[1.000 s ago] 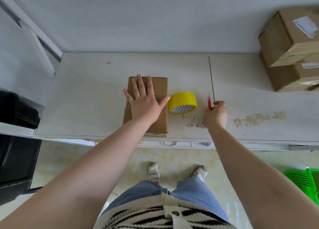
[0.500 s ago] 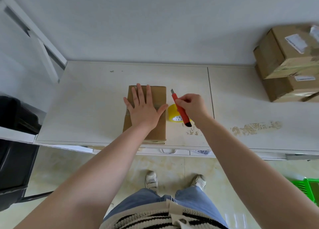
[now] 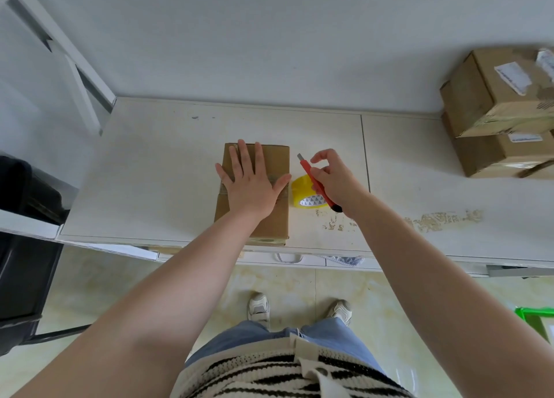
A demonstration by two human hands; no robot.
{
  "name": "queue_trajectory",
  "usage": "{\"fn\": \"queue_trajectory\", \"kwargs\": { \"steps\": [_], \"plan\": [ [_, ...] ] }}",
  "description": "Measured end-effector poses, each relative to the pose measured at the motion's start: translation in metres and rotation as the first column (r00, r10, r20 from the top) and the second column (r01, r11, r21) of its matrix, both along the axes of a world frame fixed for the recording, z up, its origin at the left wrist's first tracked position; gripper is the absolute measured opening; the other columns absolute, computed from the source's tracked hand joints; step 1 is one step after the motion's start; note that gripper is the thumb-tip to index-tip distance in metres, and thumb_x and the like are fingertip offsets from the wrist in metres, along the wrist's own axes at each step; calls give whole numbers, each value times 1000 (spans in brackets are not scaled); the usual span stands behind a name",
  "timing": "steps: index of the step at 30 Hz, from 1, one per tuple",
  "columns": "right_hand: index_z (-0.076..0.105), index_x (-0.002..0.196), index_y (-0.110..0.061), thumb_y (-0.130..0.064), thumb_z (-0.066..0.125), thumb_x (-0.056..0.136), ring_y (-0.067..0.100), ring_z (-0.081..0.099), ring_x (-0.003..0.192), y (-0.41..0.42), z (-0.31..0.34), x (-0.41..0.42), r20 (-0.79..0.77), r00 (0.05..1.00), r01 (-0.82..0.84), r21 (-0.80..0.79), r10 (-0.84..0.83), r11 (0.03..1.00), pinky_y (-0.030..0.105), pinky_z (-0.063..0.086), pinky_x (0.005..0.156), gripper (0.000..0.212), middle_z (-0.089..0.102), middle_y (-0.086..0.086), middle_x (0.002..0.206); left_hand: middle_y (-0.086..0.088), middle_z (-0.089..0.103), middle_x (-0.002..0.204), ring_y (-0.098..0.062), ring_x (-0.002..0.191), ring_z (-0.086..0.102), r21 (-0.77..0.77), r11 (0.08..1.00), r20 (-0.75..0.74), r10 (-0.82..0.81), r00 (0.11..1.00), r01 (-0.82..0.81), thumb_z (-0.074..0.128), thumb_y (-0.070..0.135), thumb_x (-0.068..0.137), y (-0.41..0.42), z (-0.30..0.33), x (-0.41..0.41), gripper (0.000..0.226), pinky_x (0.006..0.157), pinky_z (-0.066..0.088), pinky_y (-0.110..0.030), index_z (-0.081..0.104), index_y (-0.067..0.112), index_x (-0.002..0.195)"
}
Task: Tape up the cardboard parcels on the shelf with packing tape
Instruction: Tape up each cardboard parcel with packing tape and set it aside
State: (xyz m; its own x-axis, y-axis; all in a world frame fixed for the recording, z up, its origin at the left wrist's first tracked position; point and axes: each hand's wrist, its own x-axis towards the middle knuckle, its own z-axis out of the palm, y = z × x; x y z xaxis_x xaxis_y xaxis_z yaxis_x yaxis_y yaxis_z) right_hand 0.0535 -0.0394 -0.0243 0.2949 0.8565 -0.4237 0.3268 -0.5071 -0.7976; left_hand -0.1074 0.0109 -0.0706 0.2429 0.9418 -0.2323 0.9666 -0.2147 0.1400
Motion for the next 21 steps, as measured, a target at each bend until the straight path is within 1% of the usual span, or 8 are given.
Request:
{"fn": "queue_trajectory", "kwargs": {
  "steps": [4, 6, 10, 12, 14, 16, 18, 21],
  "plan": [
    [45, 116, -17, -32, 57, 98, 17, 52, 72, 0, -1, -4, 20, 1000, -1, -14, 2, 1000, 30, 46, 65, 26, 56, 3, 88, -14, -29, 160, -33, 148, -25, -66, 998, 26, -15, 1000, 16, 19, 76, 90, 2, 5, -2, 95, 114, -13, -62, -21, 18, 154],
    [46, 115, -15, -24, 63, 94, 16, 54, 75, -1, -1, -4, 69, 997, -20, -29, 22, 999, 27, 46, 64, 29, 57, 1, 92, -14, -31, 159, -33, 147, -26, -85, 996, 25, -19, 1000, 21, 20, 77, 89, 4, 6, -3, 97, 114, -13, -62, -22, 18, 154],
    [55, 102, -6, -13, 56, 97, 17, 61, 70, -2, 1, -3, 86, 996, -5, -2, 5, 1000, 39, 57, 75, 9, 67, 11, 89, -14, -32, 158, -33, 147, -28, -104, 994, 39, -20, 999, 24, 23, 76, 90, 5, 7, -3, 97, 114, -13, -62, -23, 18, 154],
    [57, 96, -3, -14, 53, 99, 19, 63, 69, -3, 5, -2, 114, 993, -33, -13, 35, 999, 41, 57, 77, 12, 71, 15, 87, -14, -32, 158, -33, 146, -28, -109, 994, 46, -21, 999, 26, 23, 76, 90, 5, 7, -3, 97, 113, -14, -62, -23, 18, 154],
    [60, 93, -4, -21, 55, 98, 19, 64, 70, -2, 8, -2, 185, 978, -88, -50, 96, 995, 38, 56, 72, 19, 71, 10, 83, -14, -32, 158, -33, 146, -28, -104, 994, 46, -27, 999, 31, 23, 76, 91, 5, 7, -3, 97, 113, -14, -62, -22, 18, 154],
    [58, 83, -8, -27, 56, 97, 18, 56, 66, -1, 10, -4, 259, 953, -132, -114, 158, 985, 30, 48, 62, 23, 64, 4, 74, -14, -32, 158, -33, 146, -28, -101, 994, 50, -28, 998, 33, 23, 76, 91, 5, 6, -3, 97, 113, -14, -62, -22, 18, 154],
    [52, 74, -11, -26, 56, 95, 15, 46, 61, 1, 10, -6, 309, 929, -152, -185, 205, 971, 25, 38, 55, 27, 51, 2, 68, -14, -32, 158, -33, 146, -28, -103, 994, 51, -28, 998, 33, 23, 77, 90, 5, 6, -4, 98, 113, -14, -62, -22, 19, 154],
    [53, 74, -8, -21, 56, 92, 14, 41, 58, 2, 10, -6, 317, 918, -163, -245, 238, 956, 23, 34, 52, 22, 47, 4, 67, -14, -31, 159, -33, 147, -28, -103, 994, 49, -30, 998, 34, 23, 78, 89, 6, 5, -4, 99, 113, -14, -62, -22, 19, 154]
  ]
}}
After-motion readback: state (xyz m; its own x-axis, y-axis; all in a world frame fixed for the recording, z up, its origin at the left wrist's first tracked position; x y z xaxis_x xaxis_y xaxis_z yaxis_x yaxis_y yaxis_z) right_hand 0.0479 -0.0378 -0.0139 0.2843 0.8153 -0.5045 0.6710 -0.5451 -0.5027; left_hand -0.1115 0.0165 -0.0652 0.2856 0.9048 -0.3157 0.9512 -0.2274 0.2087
